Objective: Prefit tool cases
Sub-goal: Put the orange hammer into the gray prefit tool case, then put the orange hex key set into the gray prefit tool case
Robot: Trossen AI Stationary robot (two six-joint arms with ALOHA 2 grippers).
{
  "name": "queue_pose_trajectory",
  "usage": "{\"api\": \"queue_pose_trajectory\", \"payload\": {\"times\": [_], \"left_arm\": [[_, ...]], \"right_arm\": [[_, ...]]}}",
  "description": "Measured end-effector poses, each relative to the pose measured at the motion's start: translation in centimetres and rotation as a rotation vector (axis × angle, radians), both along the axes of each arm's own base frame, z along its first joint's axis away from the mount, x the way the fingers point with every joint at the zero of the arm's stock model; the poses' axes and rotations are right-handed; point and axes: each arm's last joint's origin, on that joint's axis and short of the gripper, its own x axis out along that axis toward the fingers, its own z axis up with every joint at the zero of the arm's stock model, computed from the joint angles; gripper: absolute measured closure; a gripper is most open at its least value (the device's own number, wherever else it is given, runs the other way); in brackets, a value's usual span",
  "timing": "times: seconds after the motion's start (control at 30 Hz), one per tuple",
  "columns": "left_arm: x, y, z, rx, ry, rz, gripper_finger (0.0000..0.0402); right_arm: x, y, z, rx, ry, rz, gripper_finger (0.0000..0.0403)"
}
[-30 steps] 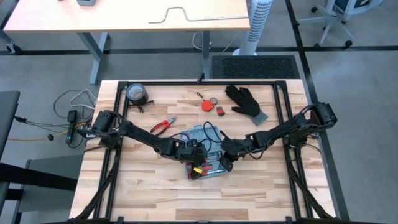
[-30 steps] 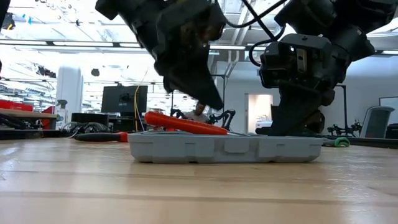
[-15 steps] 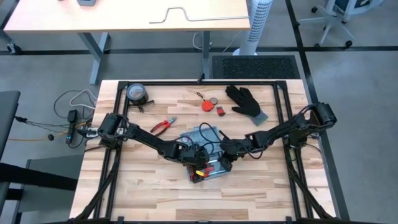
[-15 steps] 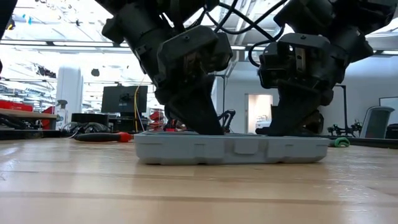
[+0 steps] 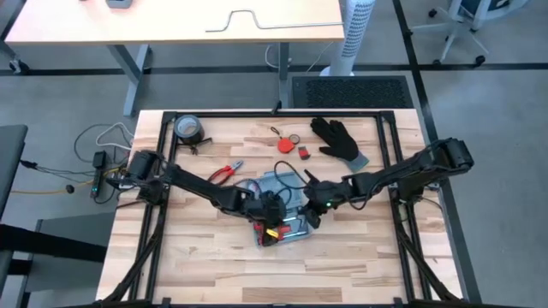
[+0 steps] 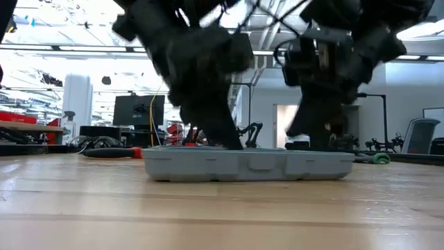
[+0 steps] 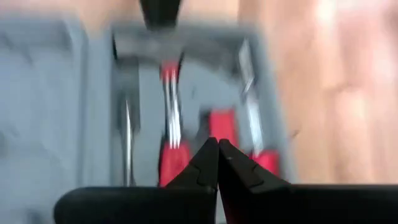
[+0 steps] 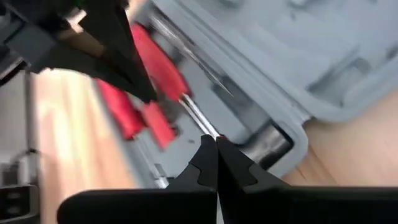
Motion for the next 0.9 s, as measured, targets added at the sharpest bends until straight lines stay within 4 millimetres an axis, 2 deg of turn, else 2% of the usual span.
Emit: {"api": "queue_pose_trajectory", "payload": {"times": [0.17, 0.27, 0.4, 0.6, 0.77, 0.9], "left_arm": [[-1.0, 0.7, 4.5, 0.028, -0.099, -0.033, 0.0401], [-2.1, 1.6, 6.4, 0.09, -0.102, 0.017, 0.0401], [-3.8, 3.5, 7.8, 0.218, -0.044, 0.156, 0.0401], [-6.6, 6.7, 6.8, 0.144, -0.083, 0.211, 0.0401], [-10.2, 9.9, 4.8, 0.117, -0.116, 0.307, 0.0401], [-12.8, 12.5, 2.1, 0.034, -0.056, 0.354, 0.0401]], "right_arm": [[-0.6, -0.1, 2.4, -0.01, -0.092, 0.013, 0.0403], [-1.0, -0.5, 3.6, -0.04, -0.126, -0.009, 0.0403], [-1.5, -2.0, 3.7, -0.095, -0.087, -0.059, 0.0403], [-1.6, -5.3, 2.8, -0.146, -0.007, -0.134, 0.0402], [-1.7, -8.2, 2.1, -0.145, 0.036, -0.196, 0.0402], [-1.8, -10.5, 0.8, -0.136, 0.095, -0.251, 0.0402]]}}
